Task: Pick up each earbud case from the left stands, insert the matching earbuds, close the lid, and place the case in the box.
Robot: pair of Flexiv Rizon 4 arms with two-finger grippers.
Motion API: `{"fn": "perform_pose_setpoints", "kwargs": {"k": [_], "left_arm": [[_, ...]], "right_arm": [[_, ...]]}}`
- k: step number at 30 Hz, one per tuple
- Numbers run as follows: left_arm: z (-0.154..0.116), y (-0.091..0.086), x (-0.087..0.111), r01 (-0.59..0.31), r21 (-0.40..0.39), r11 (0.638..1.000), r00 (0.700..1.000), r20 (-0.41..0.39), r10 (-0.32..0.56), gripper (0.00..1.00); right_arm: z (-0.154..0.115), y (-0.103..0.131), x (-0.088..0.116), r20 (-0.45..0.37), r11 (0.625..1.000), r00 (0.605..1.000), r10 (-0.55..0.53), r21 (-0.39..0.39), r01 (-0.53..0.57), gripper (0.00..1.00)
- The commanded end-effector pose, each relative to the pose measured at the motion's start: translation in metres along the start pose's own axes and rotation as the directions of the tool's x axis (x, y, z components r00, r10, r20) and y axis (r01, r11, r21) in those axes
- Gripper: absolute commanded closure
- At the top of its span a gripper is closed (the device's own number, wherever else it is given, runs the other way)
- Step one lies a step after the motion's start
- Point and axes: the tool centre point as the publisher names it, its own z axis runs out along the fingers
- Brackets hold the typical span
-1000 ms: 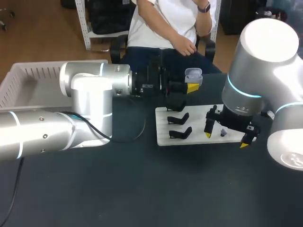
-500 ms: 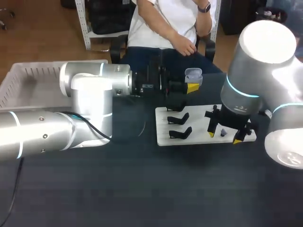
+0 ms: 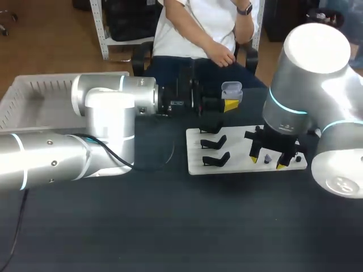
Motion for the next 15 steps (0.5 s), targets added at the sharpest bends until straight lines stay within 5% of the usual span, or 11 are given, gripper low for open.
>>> {"fn": "perform_pose_setpoints", "kwargs": {"k": [1,15], "left_arm": [[0.0003,-0.0012,0.0007,-0.004,-0.005,1.0,1.0,0.003,0.004,1.0],[0.0003,-0.0012,0.0007,-0.004,-0.005,1.0,1.0,0.003,0.004,1.0]], "right_arm": [[0.0028,0.0009,-0.0008,-0.001,1.0,1.0,0.008,-0.001,-0.008,0.44],[0.0062,0.0028,-0.0043,0.0,1.0,1.0,0.022,-0.003,-0.022,0.54]]}}
